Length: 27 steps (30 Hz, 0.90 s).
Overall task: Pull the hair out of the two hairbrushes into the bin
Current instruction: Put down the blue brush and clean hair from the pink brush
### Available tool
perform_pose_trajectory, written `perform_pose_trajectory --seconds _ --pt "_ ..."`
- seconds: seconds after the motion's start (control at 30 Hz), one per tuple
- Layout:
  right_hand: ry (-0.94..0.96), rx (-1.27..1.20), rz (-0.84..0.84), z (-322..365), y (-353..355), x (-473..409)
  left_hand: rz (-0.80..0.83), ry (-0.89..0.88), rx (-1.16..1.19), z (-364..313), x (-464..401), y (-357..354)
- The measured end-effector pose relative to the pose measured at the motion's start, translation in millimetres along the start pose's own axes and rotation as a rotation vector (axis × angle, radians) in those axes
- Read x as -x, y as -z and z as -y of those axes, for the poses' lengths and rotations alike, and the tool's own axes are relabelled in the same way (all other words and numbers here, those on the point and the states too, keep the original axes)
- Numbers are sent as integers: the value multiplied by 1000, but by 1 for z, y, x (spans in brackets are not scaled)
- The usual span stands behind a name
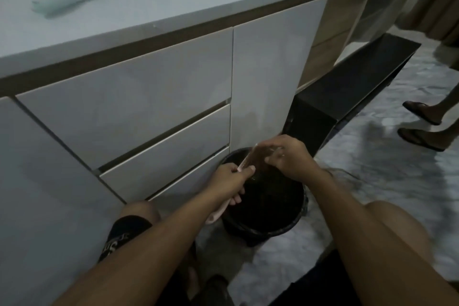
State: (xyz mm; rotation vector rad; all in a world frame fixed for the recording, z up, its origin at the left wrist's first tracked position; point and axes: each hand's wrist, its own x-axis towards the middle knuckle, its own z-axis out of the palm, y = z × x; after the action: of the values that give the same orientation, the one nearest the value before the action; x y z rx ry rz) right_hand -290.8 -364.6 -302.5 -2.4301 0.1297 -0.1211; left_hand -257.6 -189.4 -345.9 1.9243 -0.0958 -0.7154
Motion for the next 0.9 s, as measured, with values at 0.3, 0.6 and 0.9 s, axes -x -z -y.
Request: perform_pose_trajectory --seconds 0.3,0.6,0.9 --pt "-171 -1 -145 -23 -5 -18 60 85 7 12 -9 2" --pt "10 -82 159 -13 -17 -16 42 60 -57 8 -11 2" --pt "-165 -58 -160 -13 -17 -16 24 69 -16 8 -8 9"
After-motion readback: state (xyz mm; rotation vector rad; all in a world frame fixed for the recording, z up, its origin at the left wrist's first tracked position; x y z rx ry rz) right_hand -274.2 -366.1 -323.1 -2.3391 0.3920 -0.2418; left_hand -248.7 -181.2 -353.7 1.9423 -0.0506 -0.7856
